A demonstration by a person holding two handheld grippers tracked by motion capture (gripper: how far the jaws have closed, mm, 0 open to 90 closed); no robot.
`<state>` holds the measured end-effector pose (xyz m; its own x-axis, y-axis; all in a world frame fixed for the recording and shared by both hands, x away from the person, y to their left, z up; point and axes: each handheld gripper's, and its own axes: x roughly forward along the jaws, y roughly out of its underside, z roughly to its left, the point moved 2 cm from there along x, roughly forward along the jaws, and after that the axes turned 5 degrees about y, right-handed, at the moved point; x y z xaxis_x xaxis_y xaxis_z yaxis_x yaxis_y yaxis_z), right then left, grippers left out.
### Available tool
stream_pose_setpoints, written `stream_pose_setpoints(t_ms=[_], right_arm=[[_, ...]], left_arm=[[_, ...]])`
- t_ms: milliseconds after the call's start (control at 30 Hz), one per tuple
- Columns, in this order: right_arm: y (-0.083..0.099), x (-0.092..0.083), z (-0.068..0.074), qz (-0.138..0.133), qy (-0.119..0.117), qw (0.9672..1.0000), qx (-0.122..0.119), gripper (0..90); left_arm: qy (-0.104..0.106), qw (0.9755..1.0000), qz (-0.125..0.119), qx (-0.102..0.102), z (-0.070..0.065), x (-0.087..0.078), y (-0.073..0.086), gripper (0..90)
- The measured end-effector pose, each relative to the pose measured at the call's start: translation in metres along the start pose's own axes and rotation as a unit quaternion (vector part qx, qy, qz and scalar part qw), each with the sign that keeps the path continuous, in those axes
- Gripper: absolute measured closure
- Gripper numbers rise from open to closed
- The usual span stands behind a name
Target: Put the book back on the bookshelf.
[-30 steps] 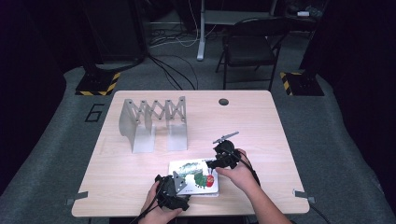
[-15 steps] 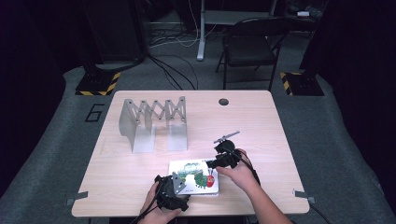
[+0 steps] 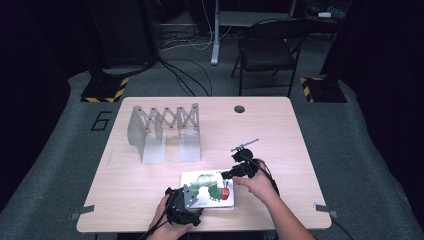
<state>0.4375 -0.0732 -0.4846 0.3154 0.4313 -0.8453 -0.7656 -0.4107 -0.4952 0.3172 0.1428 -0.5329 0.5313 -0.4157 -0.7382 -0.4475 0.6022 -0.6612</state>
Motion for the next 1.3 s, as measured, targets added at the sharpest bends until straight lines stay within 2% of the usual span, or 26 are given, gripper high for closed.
stream_pose_setpoints(t_ms=[33, 200, 233, 267, 333, 400, 500, 567, 633, 833, 933, 967, 1000, 1100, 1200, 1300], right_arm=[[0.0, 0.0, 0.0, 0.002, -0.002, 1.0, 0.007, 37.2], [-0.005, -0.001, 0.002, 0.01, 0.001, 0.9999, 0.013, 35.7], [-0.006, 0.0, 0.001, 0.006, 0.0, 1.0, 0.003, 34.8], [-0.007, 0.0, 0.002, 0.007, -0.006, 0.9999, 0.007, 33.7], [-0.009, 0.001, 0.003, 0.006, -0.013, 0.9999, -0.008, 32.1], [-0.011, 0.001, 0.004, 0.004, -0.019, 0.9997, -0.013, 30.6], [-0.013, 0.005, 0.005, 0.006, -0.03, 0.9995, -0.003, 26.9], [-0.012, 0.007, 0.003, 0.009, -0.025, 0.9996, -0.008, 25.0], [-0.013, 0.01, 0.001, 0.014, -0.023, 0.9996, -0.002, 24.5], [-0.013, 0.016, -0.002, 0.024, -0.026, 0.9993, 0.009, 26.3], [-0.01, 0.02, -0.005, 0.032, -0.036, 0.9985, 0.025, 29.5], [-0.009, 0.021, -0.007, 0.032, -0.041, 0.9984, 0.024, 29.3], [-0.008, 0.022, -0.007, 0.036, -0.049, 0.9975, 0.035, 29.4], [-0.007, 0.023, -0.008, 0.036, -0.061, 0.9967, 0.04, 29.6], [-0.007, 0.024, -0.009, 0.033, -0.061, 0.9971, 0.031, 29.6], [-0.008, 0.025, -0.007, 0.034, -0.064, 0.9968, 0.033, 29.6]], left_arm=[[0.0, 1.0, 0.0, 0.0, 0.0, 0.0, 0.0, 7.7], [-0.002, 1.0, 0.001, 0.0, 0.0, 0.0, 0.0, 7.7], [-0.001, 1.0, 0.001, 0.0, 0.0, 0.0, 0.0, 7.7], [0.0, 1.0, -0.001, -0.001, 0.0, 0.0, 0.0, 7.7], [0.002, 1.0, 0.0, -0.002, 0.0, 0.0, 0.0, 7.7], [0.002, 1.0, 0.001, -0.002, 0.0, 0.0, 0.0, 7.7], [-0.003, 1.0, -0.001, -0.003, 0.0, 0.0, 0.0, 7.7], [-0.004, 1.0, -0.001, -0.003, 0.0, 0.0, 0.0, 7.7], [-0.005, 1.0, -0.001, -0.003, 0.0, 0.0, 0.0, 7.7], [-0.006, 1.0, -0.007, -0.004, -0.001, 0.001, 0.001, 7.7], [-0.005, 0.9999, -0.009, -0.003, -0.001, 0.001, 0.001, 7.7], [-0.006, 0.9999, -0.009, -0.003, -0.001, 0.001, 0.001, 7.7], [-0.006, 0.9999, -0.009, -0.002, 0.0, 0.001, 0.001, 7.7], [-0.006, 0.9999, -0.009, -0.003, 0.0, 0.001, 0.001, 7.7], [-0.006, 0.9999, -0.009, -0.002, 0.0, 0.0, 0.001, 7.7], [-0.006, 0.9999, -0.009, -0.001, 0.0, 0.0, 0.001, 7.7]])
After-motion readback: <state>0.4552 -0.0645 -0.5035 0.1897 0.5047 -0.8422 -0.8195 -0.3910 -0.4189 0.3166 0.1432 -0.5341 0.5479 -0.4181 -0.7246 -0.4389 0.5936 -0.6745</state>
